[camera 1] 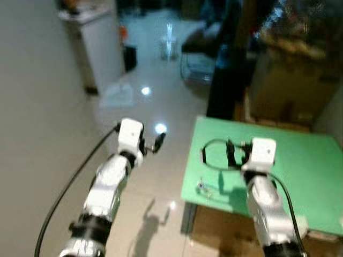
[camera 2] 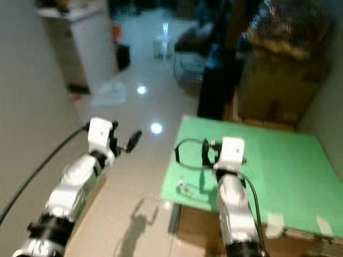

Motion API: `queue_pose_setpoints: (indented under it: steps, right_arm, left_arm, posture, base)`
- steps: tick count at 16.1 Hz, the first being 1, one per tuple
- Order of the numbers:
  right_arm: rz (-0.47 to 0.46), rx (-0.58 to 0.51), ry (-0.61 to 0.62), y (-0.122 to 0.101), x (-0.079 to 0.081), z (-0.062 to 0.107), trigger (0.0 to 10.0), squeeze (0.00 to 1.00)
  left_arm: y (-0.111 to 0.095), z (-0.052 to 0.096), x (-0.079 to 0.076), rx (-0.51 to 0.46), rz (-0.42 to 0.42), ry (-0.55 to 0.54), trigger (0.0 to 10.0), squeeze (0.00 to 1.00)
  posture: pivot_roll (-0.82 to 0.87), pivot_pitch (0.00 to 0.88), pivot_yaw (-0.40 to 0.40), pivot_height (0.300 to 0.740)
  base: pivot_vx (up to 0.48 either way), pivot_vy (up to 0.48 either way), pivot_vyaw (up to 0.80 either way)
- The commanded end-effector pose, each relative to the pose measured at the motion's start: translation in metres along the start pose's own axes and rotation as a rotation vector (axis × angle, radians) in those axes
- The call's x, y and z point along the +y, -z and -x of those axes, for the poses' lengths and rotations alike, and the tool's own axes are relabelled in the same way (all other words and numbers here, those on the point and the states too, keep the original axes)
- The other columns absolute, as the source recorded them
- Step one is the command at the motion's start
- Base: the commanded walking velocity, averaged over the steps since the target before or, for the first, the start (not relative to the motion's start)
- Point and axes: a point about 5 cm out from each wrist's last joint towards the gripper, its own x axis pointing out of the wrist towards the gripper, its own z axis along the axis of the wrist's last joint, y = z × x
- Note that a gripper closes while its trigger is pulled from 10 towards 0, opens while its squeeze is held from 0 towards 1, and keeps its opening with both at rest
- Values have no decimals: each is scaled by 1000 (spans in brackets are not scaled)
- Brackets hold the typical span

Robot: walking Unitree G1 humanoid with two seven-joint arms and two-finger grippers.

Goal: Hang keys on a hook

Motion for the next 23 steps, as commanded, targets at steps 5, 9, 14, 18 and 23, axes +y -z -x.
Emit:
queue_pose_setpoints:
  steps: [5, 9, 14, 18, 23]
  right_arm:
    - [2, 1, 0, 0, -2, 0, 10000, 1000]
    - [5, 29, 3, 4, -4, 0, 10000, 1000]
    - [-3, 42, -17, 9, 0, 2, 10000, 1000]
    - [-31, 114, -65, 21, 10, 2, 10000, 1000]
    - [-73, 357, -245, 62, 49, 3, 10000, 1000]
  left_arm:
    - [-4, -3, -6, -21, -16, 25, 10000, 0]
    - [-4, -4, -9, -24, -25, 41, 10000, 0]
    - [-4, -4, -8, -23, -7, 35, 10000, 0]
    - [-4, -4, -6, -18, -6, 29, 10000, 0]
    - [3, 13, 17, 70, -162, -6, 10000, 0]
  posture:
    - [-94, 0, 5, 740]
    - [-96, 0, 5, 740]
    - [-96, 0, 9, 740]
    - [-88, 0, 10, 740]
    - [-21, 0, 25, 740]
  base:
    - [443, 0, 0]
    - [458, 0, -195]
    - [275, 0, -310]
    - [0, 0, 0]
    - [0, 0, 0]
